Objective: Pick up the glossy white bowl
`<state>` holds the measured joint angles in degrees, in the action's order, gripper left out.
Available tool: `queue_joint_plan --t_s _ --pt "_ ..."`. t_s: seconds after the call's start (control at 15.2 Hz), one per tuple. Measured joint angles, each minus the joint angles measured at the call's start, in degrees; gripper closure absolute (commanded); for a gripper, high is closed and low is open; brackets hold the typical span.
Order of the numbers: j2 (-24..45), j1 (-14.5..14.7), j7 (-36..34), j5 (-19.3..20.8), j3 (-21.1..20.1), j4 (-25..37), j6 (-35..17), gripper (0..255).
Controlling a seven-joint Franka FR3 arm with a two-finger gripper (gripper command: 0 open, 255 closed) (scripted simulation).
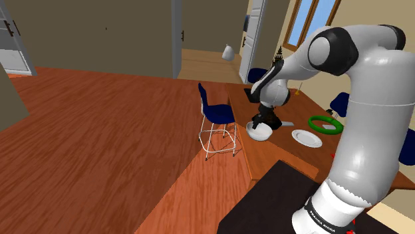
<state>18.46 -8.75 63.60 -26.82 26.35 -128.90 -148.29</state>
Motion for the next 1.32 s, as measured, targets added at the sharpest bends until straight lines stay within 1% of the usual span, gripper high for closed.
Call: queue_joint_plan --t_s 0.13,0.26,0.73,0.79,1.32 --pt "4.16 -2.22 3.05 -3.26 -1.85 2.72 -0.87 0" --pt "6.54 -3.81 5.0 -5.02 -2.97 4.31 -1.33 0" --pt "12.08 -6.72 8.77 -9.42 -6.37 6.49 -4.35 0" --pt "12.26 -6.87 8.95 -9.56 -6.48 6.54 -4.45 255" --pt "12.39 -7.0 9.16 -9.73 -6.64 6.61 -4.57 255"
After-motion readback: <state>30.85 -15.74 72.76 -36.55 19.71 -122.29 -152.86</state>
